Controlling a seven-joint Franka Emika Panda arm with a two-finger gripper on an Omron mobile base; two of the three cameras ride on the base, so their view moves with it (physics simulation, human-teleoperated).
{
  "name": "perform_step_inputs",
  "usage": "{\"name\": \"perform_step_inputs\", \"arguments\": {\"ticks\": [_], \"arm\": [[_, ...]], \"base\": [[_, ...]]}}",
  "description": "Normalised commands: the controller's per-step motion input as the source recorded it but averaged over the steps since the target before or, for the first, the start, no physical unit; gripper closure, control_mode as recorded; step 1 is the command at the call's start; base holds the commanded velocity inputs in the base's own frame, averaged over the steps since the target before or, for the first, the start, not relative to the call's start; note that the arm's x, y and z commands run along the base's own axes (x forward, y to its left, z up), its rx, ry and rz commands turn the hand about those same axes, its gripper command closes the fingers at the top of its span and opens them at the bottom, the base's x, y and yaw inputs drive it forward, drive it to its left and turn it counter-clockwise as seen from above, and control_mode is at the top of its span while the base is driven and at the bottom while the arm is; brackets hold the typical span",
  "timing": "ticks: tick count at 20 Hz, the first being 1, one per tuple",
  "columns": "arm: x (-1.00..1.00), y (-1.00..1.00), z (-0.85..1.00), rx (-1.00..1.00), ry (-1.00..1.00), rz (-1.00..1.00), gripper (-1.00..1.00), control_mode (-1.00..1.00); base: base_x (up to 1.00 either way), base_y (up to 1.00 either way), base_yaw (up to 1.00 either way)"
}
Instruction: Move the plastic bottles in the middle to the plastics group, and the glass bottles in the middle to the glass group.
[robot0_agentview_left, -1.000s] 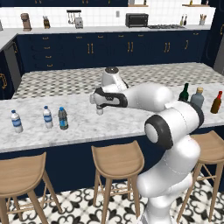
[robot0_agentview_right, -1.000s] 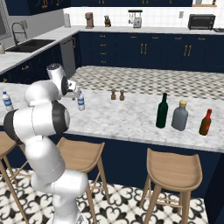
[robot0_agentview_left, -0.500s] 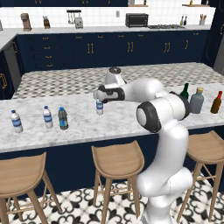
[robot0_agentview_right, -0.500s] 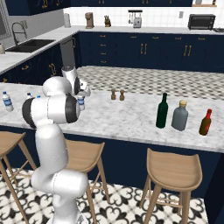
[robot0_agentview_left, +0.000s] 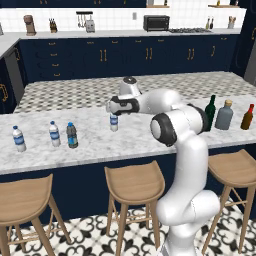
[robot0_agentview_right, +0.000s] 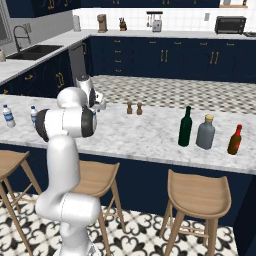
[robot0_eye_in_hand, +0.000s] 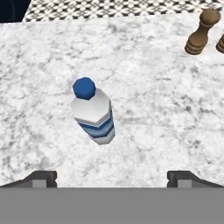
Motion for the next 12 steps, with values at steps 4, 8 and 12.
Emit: {"name": "perform_step_inputs", "arguments": {"ticks": [4,8,12], "arm": [[0.13,0.19,-0.02,0.0,0.0,0.04,-1.0,-1.0],[0.02,0.23,-0.11,0.0,0.0,0.05,-1.0,-1.0],[0.13,0.0,-0.13,0.0,0.0,0.04,-1.0,-1.0]], "base": [[0.0,0.0,0.0],[0.0,0.0,0.0],[0.0,0.0,0.0]]}}
